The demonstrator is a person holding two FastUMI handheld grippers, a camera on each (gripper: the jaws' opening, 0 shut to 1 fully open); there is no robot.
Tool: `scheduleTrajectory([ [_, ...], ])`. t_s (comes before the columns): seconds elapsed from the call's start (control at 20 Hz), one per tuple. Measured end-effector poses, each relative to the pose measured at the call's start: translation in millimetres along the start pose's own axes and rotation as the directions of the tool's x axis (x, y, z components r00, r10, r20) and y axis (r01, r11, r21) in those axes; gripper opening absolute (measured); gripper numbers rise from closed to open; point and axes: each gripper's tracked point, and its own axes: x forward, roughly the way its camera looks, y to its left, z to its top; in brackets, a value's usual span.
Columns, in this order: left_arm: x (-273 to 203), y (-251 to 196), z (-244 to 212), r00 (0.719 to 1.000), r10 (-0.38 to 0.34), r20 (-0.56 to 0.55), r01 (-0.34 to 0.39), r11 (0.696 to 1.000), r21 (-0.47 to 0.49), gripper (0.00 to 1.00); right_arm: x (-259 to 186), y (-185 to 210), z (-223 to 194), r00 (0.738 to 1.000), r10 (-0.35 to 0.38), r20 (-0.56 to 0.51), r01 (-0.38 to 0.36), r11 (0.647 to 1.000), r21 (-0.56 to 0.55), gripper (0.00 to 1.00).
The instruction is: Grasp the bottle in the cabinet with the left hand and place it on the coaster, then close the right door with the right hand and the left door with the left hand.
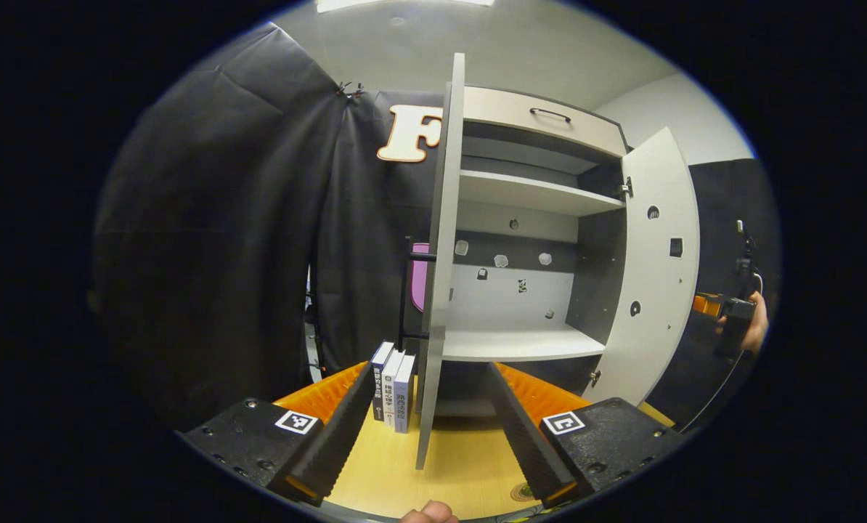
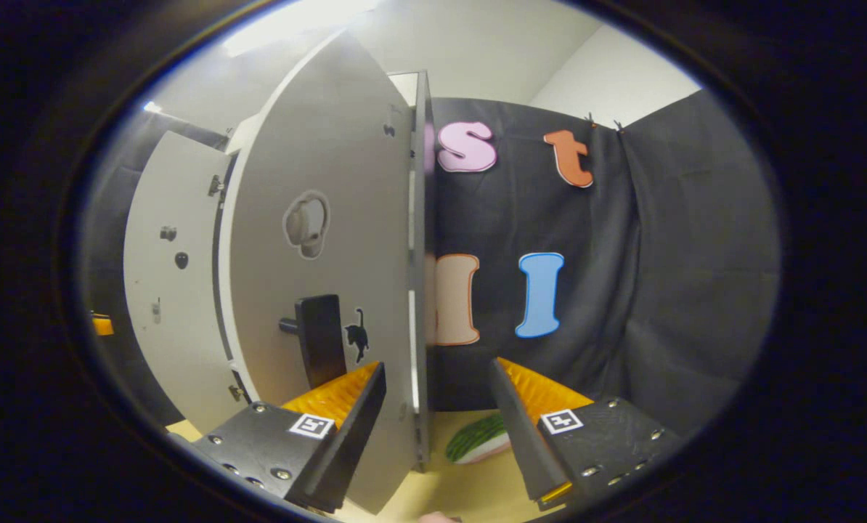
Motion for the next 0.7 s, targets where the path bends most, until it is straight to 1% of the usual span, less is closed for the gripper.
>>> scheduleTrajectory([
  [0.05,3.1,-0.9,5.2,1.000,0.003,0.009,-0.003,1.000,0.003,0.96,0.9,8.2,-0.8,1.000,0.006,0.004,-0.006,1.000,-0.002,0.88],
  [0.1,3.2,-2.7,10.2,1.000,0.001,0.019,-0.001,1.000,0.003,0.93,1.6,13.8,0.1,1.000,0.012,0.012,-0.012,1.000,-0.006,0.85],
  [0.15,2.8,-5.4,13.8,1.000,-0.005,0.023,0.005,1.000,0.004,0.96,2.6,16.9,0.3,1.000,0.012,0.021,-0.012,1.000,-0.005,0.85],
  [0.2,0.2,-6.7,16.7,1.000,-0.008,0.028,0.008,1.000,0.004,0.96,4.6,17.3,0.1,1.000,-0.006,0.021,0.006,1.000,0.011,0.88],
  [0.3,-4.1,-10.9,21.6,0.999,-0.019,0.034,0.019,1.000,0.005,0.96,4.5,17.5,-2.2,0.999,-0.042,0.022,0.042,0.999,0.030,0.88],
  [0.35,-8.1,-11.1,24.8,0.999,-0.022,0.037,0.022,1.000,0.009,0.93,4.9,20.7,-1.9,0.998,-0.050,0.025,0.049,0.998,0.030,0.85],
  [0.4,-11.3,-12.4,27.9,0.999,-0.026,0.042,0.025,1.000,0.014,0.96,5.8,23.6,-2.2,0.998,-0.056,0.023,0.056,0.998,0.030,0.85],
  [0.45,-14.7,-14.2,30.5,0.998,-0.032,0.045,0.031,0.999,0.021,0.93,6.4,26.9,-2.5,0.998,-0.061,0.023,0.060,0.998,0.028,0.85],
  [0.5,-17.4,-14.7,31.7,0.998,-0.036,0.050,0.034,0.999,0.030,0.93,6.7,30.9,-2.6,0.998,-0.064,0.023,0.063,0.998,0.030,0.85],
  [0.55,-19.4,-14.6,33.5,0.998,-0.038,0.056,0.036,0.999,0.040,0.93,8.3,35.8,-3.3,0.998,-0.066,0.024,0.065,0.997,0.033,0.88],
  [0.6,-21.5,-14.1,35.7,0.997,-0.038,0.065,0.035,0.998,0.049,0.93,8.7,41.3,-3.7,0.997,-0.067,0.024,0.066,0.997,0.037,0.88],
  [0.65,-21.5,-11.4,36.5,0.997,-0.027,0.068,0.023,0.998,0.059,0.93,8.2,49.5,-6.2,0.998,-0.057,0.021,0.056,0.998,0.038,0.85],
  [0.7,-22.5,-7.9,33.5,0.998,-0.022,0.058,0.018,0.997,0.069,0.96,6.0,59.4,-7.4,0.999,-0.036,0.021,0.035,0.999,0.037,0.88],
])
